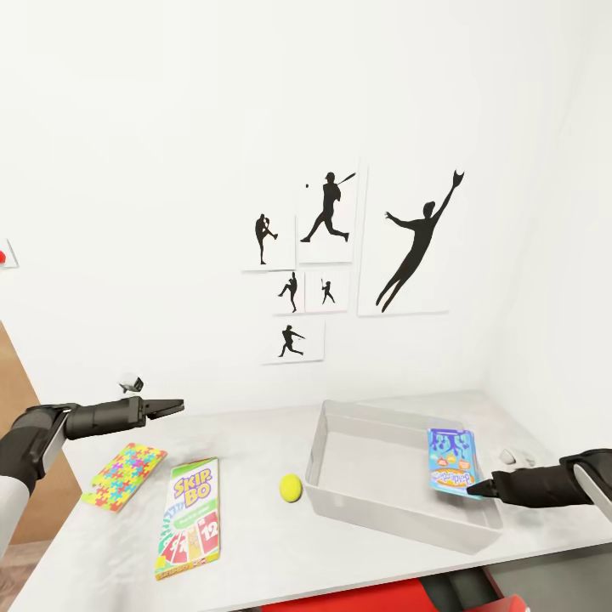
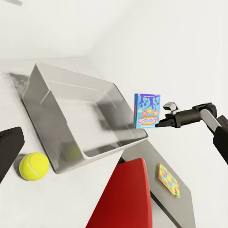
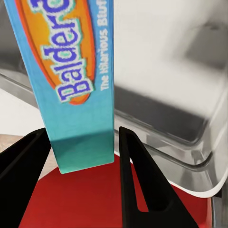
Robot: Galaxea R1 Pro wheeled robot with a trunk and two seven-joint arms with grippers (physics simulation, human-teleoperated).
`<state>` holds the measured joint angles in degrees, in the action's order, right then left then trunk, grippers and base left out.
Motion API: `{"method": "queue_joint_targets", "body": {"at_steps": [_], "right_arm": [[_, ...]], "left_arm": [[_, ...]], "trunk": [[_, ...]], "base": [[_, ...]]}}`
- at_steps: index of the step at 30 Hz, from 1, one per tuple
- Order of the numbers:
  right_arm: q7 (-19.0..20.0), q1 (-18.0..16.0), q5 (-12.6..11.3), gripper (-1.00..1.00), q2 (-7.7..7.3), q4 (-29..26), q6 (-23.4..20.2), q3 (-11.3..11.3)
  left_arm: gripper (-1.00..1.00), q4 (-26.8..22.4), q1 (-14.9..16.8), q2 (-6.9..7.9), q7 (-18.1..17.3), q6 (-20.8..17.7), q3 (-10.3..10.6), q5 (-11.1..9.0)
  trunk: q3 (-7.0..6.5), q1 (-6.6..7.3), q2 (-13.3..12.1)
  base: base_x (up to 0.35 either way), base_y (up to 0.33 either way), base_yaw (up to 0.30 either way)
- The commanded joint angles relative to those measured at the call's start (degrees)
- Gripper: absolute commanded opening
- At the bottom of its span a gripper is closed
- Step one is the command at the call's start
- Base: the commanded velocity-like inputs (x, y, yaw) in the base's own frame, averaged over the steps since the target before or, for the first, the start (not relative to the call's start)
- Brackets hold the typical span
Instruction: Put all the toys in the child's room - the three board games (two on the bed and one on the table), the two jigsaw puzzles on the table, and the tennis ball on the table - inside the toy box on the table in the child's room.
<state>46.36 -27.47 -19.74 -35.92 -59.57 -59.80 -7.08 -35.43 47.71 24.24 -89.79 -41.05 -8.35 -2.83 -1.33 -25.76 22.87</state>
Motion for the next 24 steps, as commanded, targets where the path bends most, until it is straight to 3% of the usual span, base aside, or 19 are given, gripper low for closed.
{"method": "queue_joint_targets", "body": {"at_steps": [1,24], "right_arm": [[0.2,0.0,0.1,-1.0,-0.04,0.0,-0.2,-0.1],[0.5,-0.8,-0.4,-1.0,-0.45,4.2,-0.2,1.1]], "left_arm": [[1.0,0.0,0.0,0.01,-0.2,-0.6,0.0,0.0],[1.0,0.0,0.0,0.02,-0.2,-0.6,0.0,0.0]], "trunk": [[0.03,-0.02,0.0],[0.42,-0.02,0.0]], "base": [[0.0,0.0,0.0],[0.0,0.0,0.0]]}}
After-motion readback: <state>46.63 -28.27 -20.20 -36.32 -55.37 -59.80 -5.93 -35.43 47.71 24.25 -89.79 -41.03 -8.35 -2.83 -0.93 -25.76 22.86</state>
